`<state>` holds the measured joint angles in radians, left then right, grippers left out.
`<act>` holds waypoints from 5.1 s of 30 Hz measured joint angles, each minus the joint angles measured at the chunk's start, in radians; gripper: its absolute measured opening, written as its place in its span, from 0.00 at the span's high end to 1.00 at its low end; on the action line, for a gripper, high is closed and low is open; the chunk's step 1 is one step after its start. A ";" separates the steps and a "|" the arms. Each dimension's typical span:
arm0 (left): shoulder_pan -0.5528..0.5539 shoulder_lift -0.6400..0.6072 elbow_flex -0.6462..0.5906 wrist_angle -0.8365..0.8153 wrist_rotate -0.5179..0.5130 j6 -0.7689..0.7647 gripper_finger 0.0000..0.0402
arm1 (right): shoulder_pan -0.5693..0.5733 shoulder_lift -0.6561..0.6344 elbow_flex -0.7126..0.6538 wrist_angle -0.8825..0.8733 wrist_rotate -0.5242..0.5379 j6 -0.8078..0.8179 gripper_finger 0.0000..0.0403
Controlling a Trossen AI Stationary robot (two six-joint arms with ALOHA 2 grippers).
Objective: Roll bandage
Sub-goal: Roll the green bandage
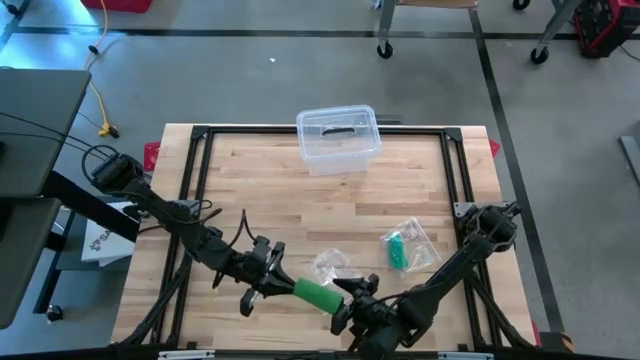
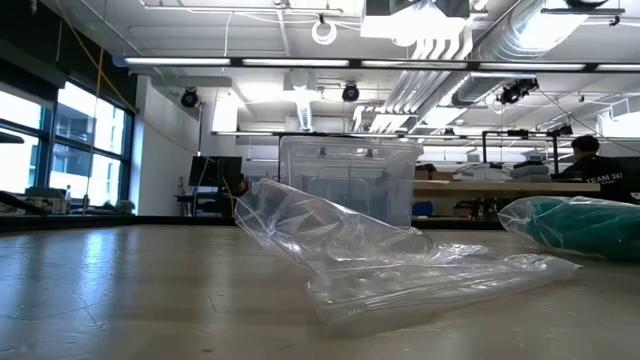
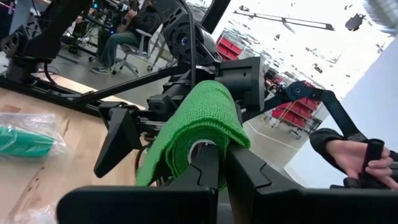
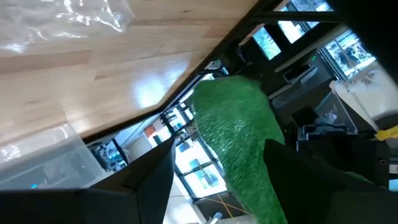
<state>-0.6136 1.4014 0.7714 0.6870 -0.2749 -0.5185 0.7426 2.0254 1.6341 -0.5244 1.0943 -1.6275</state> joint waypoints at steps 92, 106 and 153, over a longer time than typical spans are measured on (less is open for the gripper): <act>-0.225 0.011 0.000 -0.151 -0.387 0.612 0.99 | 0.158 0.077 0.008 0.717 0.059 1.810 0.63; -0.230 0.011 0.000 -0.149 -0.318 0.739 0.99 | 0.085 0.076 0.008 0.612 -0.051 1.994 0.63; -0.231 -0.123 0.002 -0.575 -0.436 0.284 0.48 | 0.077 0.076 0.008 0.665 0.234 1.514 1.00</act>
<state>-0.8444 1.2785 0.7731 0.1119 -0.7105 -0.2347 0.8191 2.1017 1.6417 0.1402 1.3281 -0.1138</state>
